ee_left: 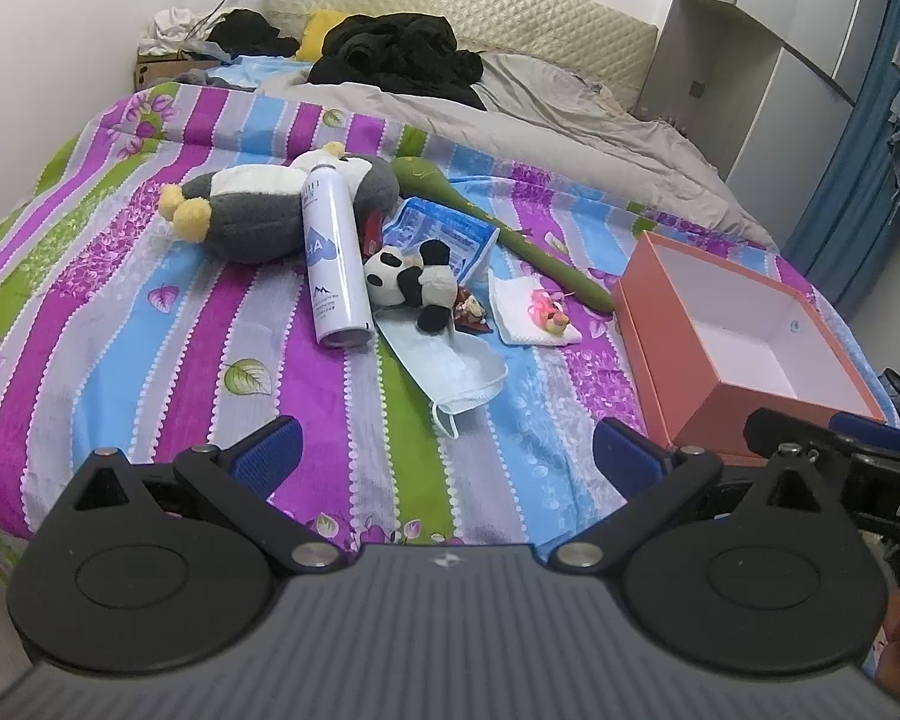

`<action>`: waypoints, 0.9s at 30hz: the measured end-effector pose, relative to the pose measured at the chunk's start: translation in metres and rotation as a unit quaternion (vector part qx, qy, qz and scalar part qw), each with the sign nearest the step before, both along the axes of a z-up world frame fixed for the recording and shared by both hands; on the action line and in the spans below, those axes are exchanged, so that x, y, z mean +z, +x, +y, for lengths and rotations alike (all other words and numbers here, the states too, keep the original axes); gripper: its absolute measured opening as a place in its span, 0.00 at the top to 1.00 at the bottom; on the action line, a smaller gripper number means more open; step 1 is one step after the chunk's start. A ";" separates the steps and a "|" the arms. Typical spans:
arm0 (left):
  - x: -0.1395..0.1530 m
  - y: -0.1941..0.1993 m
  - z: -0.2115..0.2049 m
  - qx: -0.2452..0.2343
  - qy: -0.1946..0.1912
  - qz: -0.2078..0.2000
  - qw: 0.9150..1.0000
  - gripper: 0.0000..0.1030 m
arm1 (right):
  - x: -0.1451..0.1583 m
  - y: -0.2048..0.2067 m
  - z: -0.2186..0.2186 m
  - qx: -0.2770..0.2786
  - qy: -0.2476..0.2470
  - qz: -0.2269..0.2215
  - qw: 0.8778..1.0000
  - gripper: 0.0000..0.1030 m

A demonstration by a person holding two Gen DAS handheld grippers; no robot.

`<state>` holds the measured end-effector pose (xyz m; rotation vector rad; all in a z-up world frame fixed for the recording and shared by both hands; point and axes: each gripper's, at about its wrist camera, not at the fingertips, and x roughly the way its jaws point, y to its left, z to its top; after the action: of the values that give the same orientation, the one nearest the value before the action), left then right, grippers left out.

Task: Organize soft objects
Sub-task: 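Move both tools toward the items lying on the bed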

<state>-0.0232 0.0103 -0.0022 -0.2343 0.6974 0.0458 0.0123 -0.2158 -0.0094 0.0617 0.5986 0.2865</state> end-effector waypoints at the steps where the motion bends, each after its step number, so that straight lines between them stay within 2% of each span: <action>1: 0.000 -0.001 0.000 0.000 0.000 0.000 1.000 0.00 | 0.000 -0.001 0.001 0.000 0.000 -0.001 1.000 0.00; 14: 0.001 -0.009 -0.004 0.002 -0.010 0.002 1.000 0.00 | 0.003 -0.004 -0.002 -0.004 -0.007 -0.003 1.000 0.00; 27: -0.007 0.009 -0.016 -0.009 -0.007 0.015 1.000 0.00 | -0.003 0.001 -0.016 -0.007 0.001 0.003 1.000 0.00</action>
<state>-0.0146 -0.0060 -0.0093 -0.2414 0.7298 0.0266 0.0137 -0.2315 -0.0123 0.0682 0.6032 0.2739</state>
